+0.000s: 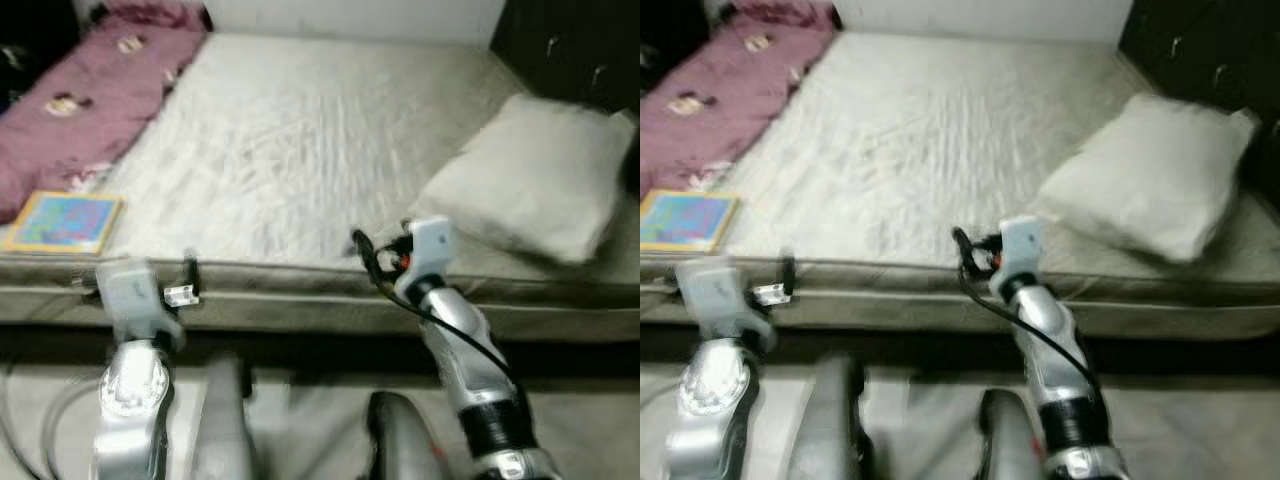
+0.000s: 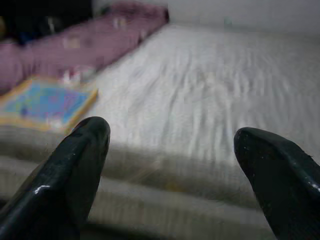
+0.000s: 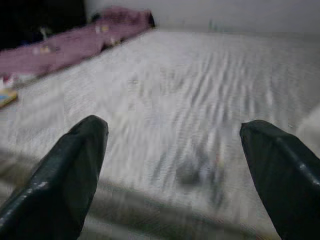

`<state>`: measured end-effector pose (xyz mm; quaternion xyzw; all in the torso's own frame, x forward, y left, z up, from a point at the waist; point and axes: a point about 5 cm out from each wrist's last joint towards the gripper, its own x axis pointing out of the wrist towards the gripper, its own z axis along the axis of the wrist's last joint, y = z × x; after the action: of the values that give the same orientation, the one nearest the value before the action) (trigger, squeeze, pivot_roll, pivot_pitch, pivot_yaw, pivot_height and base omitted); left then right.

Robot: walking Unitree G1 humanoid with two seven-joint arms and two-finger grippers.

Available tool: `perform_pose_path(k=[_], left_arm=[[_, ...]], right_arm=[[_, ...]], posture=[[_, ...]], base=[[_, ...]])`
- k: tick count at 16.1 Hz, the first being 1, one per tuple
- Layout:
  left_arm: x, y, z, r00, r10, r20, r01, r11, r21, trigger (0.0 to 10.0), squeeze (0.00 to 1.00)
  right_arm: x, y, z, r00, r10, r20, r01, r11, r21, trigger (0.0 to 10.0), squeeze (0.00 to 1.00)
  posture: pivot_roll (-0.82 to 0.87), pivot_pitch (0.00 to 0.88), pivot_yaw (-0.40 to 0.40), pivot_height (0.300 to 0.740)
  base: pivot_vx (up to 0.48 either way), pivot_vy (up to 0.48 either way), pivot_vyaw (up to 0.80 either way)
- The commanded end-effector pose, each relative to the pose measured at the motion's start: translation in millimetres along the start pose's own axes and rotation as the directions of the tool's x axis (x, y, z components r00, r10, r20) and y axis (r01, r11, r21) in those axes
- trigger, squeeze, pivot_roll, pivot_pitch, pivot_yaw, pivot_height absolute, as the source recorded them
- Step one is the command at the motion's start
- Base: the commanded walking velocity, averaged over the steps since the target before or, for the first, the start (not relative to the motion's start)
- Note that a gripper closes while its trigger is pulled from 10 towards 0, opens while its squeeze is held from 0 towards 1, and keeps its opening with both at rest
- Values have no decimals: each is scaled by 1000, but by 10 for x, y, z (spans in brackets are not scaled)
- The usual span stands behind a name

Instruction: Clean up the room

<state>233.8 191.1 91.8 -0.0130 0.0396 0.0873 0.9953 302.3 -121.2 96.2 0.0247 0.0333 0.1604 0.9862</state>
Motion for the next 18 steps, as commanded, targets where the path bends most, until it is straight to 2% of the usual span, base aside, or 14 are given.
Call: perform_pose_path(k=[1, 7, 10, 18], left_arm=[[43, 21, 95, 999, 15, 37, -15, 1000, 11, 10000, 0], [63, 24, 111, 999, 4, 44, -5, 1000, 16, 10000, 0], [44, 14, 110, 999, -20, 46, 20, 1000, 7, 10000, 0], [51, -2, 110, 999, -33, 42, 34, 999, -3, 10000, 0]], right_arm=[[34, 30, 41, 1000, 15, 10, -15, 1000, -5, 10000, 0], [62, 147, 44, 995, 101, 12, -100, 993, -65, 10000, 0], [47, 189, 40, 992, 125, 14, -123, 989, -86, 10000, 0], [71, 191, 7, 992, 127, -9, -127, 990, -60, 10000, 0]], posture=[[-34, 30, -39, 563], [-30, 37, -49, 563], [-30, 37, -49, 563], [-34, 54, -45, 563]], base=[[0, 0, 0], [0, 0, 0], [0, 0, 771], [276, 0, 0]])
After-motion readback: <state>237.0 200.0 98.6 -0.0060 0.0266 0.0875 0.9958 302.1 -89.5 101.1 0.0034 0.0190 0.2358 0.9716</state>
